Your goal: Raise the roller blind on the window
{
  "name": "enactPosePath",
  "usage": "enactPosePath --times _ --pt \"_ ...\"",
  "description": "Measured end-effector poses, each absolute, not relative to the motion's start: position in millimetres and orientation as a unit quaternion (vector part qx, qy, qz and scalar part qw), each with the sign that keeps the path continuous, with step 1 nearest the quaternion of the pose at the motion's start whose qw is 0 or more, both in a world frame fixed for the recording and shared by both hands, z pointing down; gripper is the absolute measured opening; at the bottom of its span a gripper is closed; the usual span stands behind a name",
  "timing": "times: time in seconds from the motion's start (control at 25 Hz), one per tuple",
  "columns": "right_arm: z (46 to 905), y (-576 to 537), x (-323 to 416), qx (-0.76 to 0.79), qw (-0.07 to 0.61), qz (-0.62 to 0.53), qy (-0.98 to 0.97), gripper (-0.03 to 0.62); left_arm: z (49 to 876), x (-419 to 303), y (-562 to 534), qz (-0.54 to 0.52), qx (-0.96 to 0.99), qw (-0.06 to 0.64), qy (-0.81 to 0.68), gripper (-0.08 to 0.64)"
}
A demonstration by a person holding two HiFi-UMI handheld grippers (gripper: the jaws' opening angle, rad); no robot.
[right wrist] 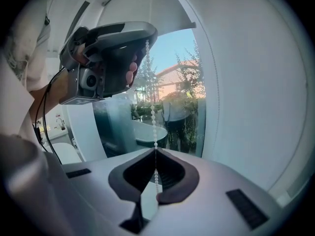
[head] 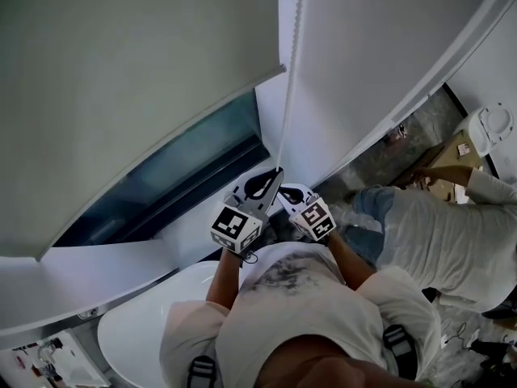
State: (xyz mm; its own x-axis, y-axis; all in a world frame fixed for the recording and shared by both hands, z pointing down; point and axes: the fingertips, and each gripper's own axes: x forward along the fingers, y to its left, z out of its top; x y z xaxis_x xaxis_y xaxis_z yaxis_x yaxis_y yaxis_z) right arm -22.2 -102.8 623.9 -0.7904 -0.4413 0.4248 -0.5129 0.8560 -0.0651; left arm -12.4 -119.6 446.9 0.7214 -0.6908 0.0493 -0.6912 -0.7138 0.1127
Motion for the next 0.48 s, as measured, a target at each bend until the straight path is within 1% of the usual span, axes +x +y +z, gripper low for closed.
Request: enactPosePath --times 0.2,0.48 --pt "611 -98 -20 0.253 0.211 0.065 -0.942 0.063 444 -19 -125 0.007 0.924 0.052 -0.378 0.008" --pt "552 -96 -6 0.265 0.169 0.057 -0.947 0.064 445 -25 -128 0.01 0.921 0.046 -0.387 0.008"
